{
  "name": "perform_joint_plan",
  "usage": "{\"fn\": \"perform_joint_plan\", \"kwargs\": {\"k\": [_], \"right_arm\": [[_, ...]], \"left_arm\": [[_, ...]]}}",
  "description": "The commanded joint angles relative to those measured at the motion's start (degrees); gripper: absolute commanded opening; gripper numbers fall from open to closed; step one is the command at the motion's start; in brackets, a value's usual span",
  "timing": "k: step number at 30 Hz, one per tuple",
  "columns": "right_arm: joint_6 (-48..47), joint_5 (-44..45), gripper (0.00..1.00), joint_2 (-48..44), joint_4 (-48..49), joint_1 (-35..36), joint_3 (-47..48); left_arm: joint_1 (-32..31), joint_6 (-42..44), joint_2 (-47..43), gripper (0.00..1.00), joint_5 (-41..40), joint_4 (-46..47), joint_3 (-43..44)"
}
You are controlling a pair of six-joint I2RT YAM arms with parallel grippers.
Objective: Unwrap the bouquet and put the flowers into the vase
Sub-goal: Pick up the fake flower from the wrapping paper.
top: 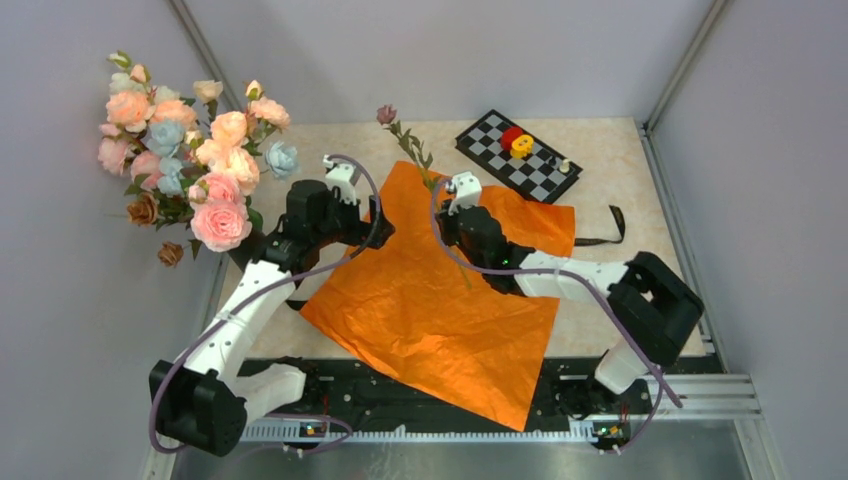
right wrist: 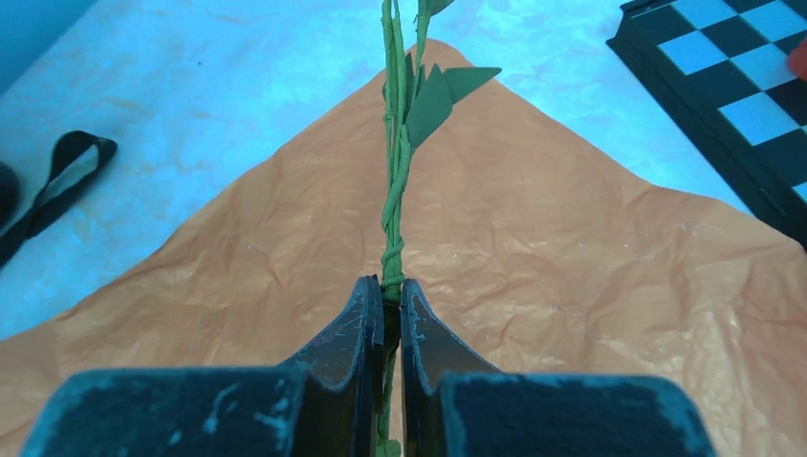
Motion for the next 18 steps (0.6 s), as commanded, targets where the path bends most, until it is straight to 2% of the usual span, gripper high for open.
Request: {"fn": "perform_joint_plan", "kwargs": {"k": [1, 5, 10, 15, 18], "right_arm": [[1.41, 0.62, 0.00, -10.84, 1.03, 0.94, -3.38], [3.26, 0.97, 0.00, -20.27, 0.40, 0.90, -6.78], [4.21, -7.70, 0.00, -29.38, 5.52, 0.88, -11.16], [5.60, -16.22, 0.00, -32.91, 7.48, 0.92, -10.65], [4.65, -21.11, 0.00, -32.98, 7.37, 0.92, -9.45]], "left_arm": [[-0.32, -3.39, -3.20, 0.99, 8.97, 6.76, 2.71], [-0.89, -8.79, -4.41, 0.99, 14.71, 11.88, 5.61], [-1.58, -20.60, -3.86, 0.99, 21.58, 24.91, 7.61], [-3.45, -30.14, -2.27, 0.99, 24.17, 36.98, 9.28], [-4.39, -31.87, -1.09, 0.99, 23.68, 38.23, 11.12]]}}
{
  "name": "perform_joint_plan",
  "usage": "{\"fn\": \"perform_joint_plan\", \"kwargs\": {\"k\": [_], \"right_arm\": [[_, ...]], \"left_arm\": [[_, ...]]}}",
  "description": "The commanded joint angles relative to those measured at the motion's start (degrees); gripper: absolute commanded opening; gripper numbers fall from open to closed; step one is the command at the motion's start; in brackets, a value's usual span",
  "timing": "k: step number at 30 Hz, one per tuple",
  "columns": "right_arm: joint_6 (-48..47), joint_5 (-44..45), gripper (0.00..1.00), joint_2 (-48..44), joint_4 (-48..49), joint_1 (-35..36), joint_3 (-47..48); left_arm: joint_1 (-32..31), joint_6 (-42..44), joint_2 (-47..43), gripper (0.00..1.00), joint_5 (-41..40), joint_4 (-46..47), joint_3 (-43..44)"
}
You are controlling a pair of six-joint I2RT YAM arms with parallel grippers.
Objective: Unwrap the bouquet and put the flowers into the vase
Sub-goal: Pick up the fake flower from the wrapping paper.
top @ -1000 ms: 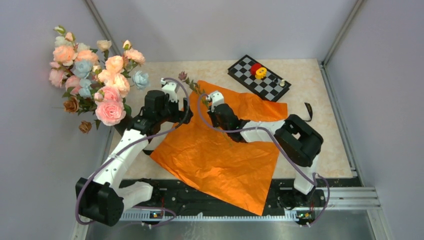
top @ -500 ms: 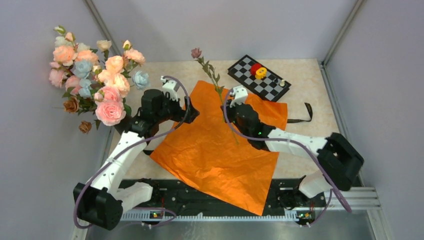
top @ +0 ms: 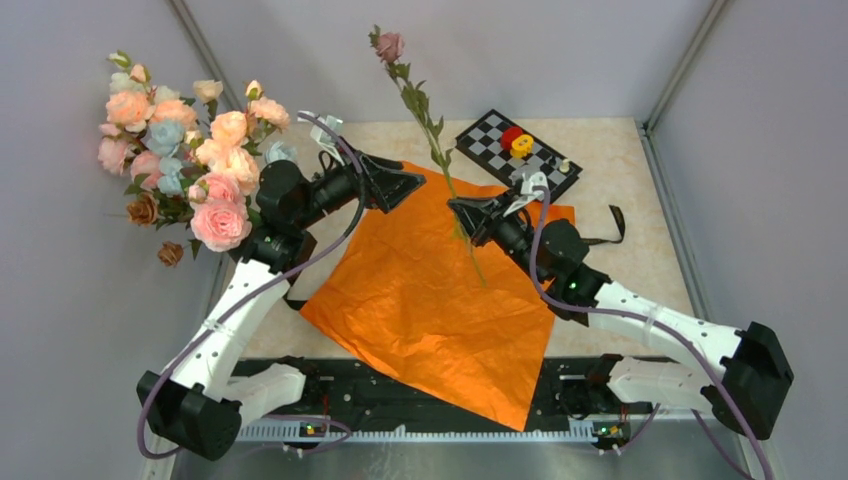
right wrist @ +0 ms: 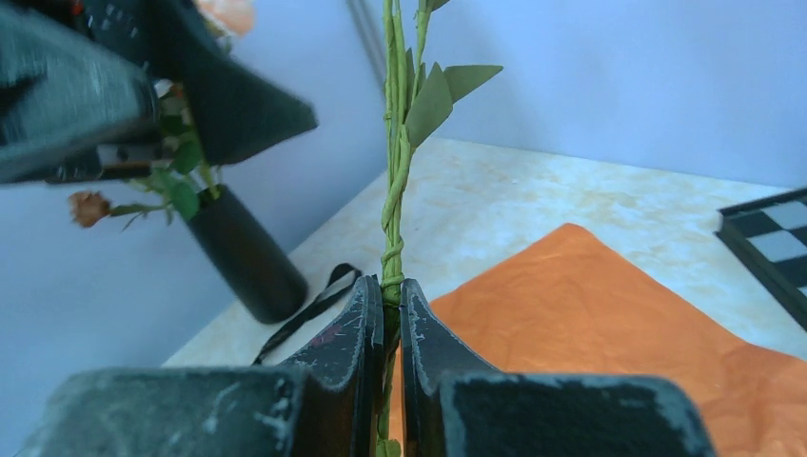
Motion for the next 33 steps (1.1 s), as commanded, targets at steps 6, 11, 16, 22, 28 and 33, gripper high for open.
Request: {"fn": "perform_joint_plan", "kwargs": {"k": [6, 11, 16, 22, 28, 33], "right_arm": [[-0.79, -14.64, 0.00, -1.34, 2.06, 0.87, 2.78], [-0.60, -16.21, 0.00, -1.78, 2.43, 0.88, 2.86], [-0.67, -17.47, 0.00, -1.67, 2.35, 0.88, 3.14], [-0.69, -17.84, 0.00, -1.12, 2.15, 0.90, 3.14], [-0.79, -17.86, 0.00, -0.61, 1.52, 0.87, 3.23], [-1.00, -17.81, 0.00, -0.47, 1.41, 0.94, 3.23]], "left_arm": [[-1.28, -7.48, 2.39, 0.99, -1.83, 8.82, 5.05], [-1.35, -4.74, 2.94, 0.99, -5.52, 3.78, 6.35], [-1.29, -6.25, 3.19, 0.93, -5.29, 4.75, 6.51], [-1.25, -6.69, 3.13, 0.59, -5.34, 5.04, 7.22], [-1.19, -6.84, 2.52, 0.37, -6.27, 4.07, 7.01], [-1.27, -6.62, 2.38, 0.17, -6.78, 3.43, 7.03]]}}
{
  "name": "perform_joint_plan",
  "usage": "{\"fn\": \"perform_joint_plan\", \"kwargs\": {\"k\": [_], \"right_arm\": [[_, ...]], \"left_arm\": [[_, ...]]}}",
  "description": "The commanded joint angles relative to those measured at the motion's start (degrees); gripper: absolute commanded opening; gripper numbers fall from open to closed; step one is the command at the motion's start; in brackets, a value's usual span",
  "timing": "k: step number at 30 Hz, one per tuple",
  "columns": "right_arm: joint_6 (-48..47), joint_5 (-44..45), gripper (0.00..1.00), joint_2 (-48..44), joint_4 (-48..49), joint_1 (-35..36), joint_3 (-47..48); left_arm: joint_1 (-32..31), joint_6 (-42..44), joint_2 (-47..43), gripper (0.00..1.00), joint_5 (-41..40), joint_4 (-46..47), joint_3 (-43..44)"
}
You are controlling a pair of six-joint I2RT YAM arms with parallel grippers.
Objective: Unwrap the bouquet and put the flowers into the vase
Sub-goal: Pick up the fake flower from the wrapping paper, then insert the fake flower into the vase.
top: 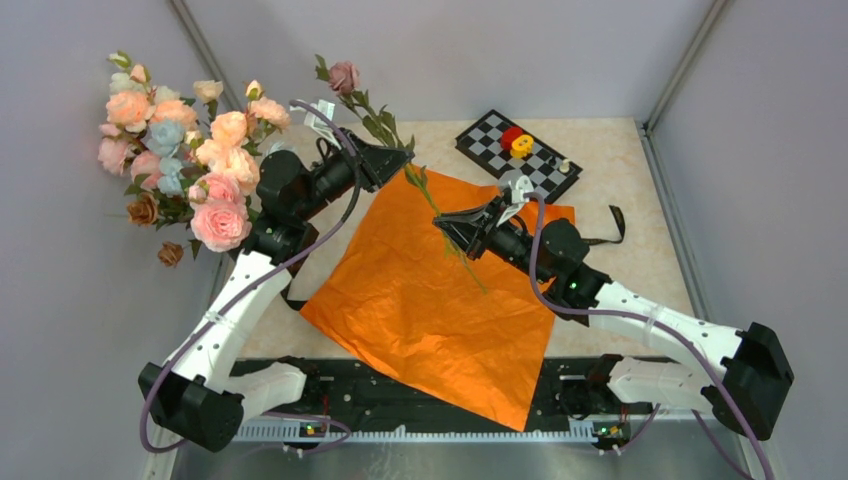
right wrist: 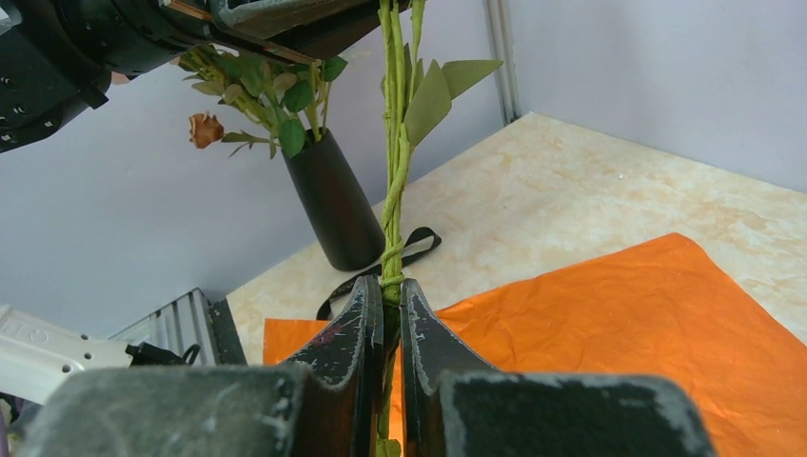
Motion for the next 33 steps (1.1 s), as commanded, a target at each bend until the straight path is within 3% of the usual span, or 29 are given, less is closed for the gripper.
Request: {"fn": "perform_joint_plan", "kwargs": {"k": [1, 5, 10, 15, 18, 22, 28, 33], "right_arm": [[-0.91, -0.61, 0.00, -0.23, 1.47, 0.86, 3.01], [-0.96, -0.22, 0.00, -0.19, 1.43, 0.88, 2.85], [-1.06, 1.17, 0.02, -0.30, 1.03, 0.85, 2.66], [-1.10, 2.49, 0.24, -0.62, 0.96, 0.85, 2.05], [-1.21, 4.33, 0.46, -0.76, 0.31, 0.90, 1.95], [-0.90, 8.07, 0.64, -1.11, -1.17, 0.90, 2.03], [-0.62, 13.89, 0.74, -2.01, -0.72, 0.86, 0.89], [-1.32, 17.53, 0.77, -2.91, -2.17, 0.79, -0.61]], "left_arm": [[0.01, 0.23, -0.83, 0.13, -0.99, 0.37, 2.04], [-0.01, 0.53, -0.68, 0.00, -1.16, -0.37, 2.50], [0.01, 2.16, 0.14, 0.00, -0.47, -2.96, 4.64], [-0.06, 8.29, 2.25, 0.00, 2.79, -9.07, 10.04], [-0.03, 15.36, 4.13, 0.00, 2.72, -18.42, 16.11], [0.09, 25.99, 7.88, 0.00, 1.83, -32.21, 27.01], [0.31, 37.48, 13.63, 0.00, -1.41, -48.64, 41.50], [1.13, 45.44, 14.73, 0.00, -9.87, -56.97, 46.54]]}}
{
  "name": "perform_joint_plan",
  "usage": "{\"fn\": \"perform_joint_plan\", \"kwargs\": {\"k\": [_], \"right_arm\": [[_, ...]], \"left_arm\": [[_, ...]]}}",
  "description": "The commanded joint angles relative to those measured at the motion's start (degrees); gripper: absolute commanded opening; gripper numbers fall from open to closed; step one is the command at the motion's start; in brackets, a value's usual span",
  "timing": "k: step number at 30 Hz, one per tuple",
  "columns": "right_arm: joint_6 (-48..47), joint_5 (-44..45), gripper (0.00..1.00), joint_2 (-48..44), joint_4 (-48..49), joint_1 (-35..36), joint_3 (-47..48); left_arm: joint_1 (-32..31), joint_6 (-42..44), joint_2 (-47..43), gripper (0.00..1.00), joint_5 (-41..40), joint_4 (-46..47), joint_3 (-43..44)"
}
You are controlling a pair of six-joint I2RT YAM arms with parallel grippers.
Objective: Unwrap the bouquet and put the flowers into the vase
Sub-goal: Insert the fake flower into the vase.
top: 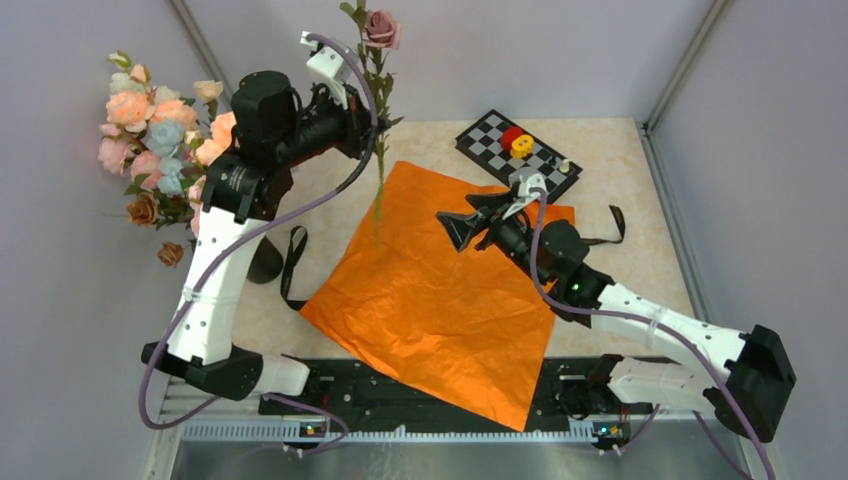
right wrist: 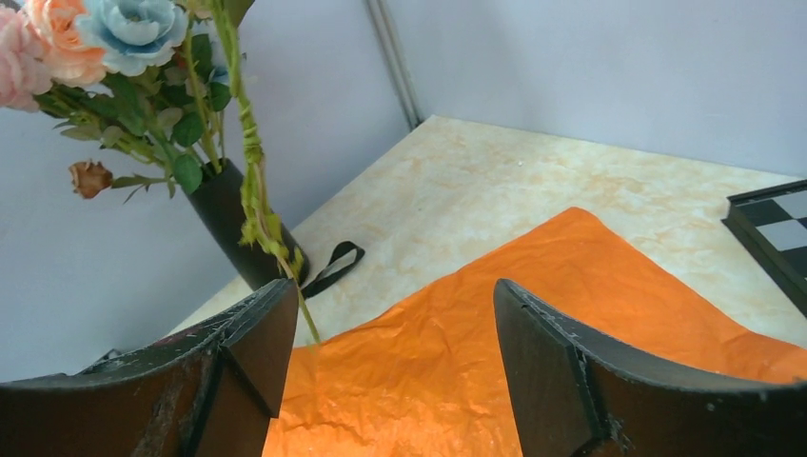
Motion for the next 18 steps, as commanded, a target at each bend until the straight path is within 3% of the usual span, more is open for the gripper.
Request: {"fn": "perform_joint_plan", "kwargs": {"k": [1, 7, 18], "right_arm": [[-0.91, 5.66, 0.77, -2.59, 0.33, 0.54, -1.04], [0.31, 7.92, 0.80, -5.61, 1.89, -1.23, -6.25], [3.86, 3.90, 0.81, -9.52, 4.96, -7.72, -12.97]], "left_arm": [[0.70, 11.40, 0.13, 0.00, -10.22, -11.27, 3.51], [0.82, 18.22, -5.59, 0.00, -30.19, -8.44, -5.56], [1.23, 25.59, -12.23, 0.00, -41.87, -1.67, -5.93]]}}
